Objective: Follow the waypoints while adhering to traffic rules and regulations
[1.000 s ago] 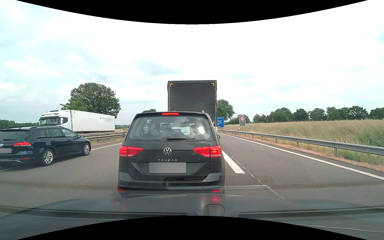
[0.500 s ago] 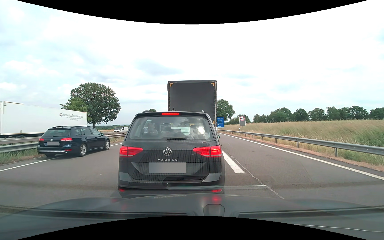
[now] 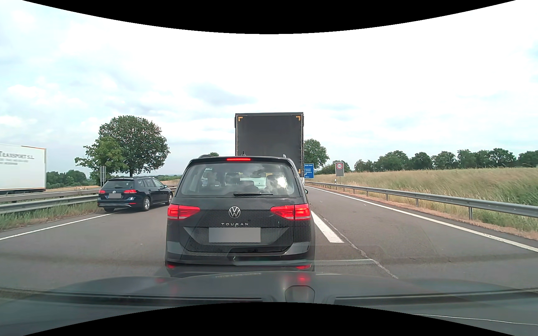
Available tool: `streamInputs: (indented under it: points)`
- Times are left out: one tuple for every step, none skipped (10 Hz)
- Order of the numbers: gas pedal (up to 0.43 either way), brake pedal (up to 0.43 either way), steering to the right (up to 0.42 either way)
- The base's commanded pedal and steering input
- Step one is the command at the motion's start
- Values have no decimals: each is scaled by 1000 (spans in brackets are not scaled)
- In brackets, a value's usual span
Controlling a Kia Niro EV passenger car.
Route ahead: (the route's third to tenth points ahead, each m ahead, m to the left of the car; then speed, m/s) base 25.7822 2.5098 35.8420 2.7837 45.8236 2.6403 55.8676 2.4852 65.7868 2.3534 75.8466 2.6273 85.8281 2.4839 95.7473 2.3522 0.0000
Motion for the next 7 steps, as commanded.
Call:
streamInputs:
  points:
    - [0,250,-2]
    - [0,250,-2]
    - [0,250,-2]
    - [0,250,-2]
    - [0,250,-2]
    - [0,250,-2]
    - [0,250,-2]
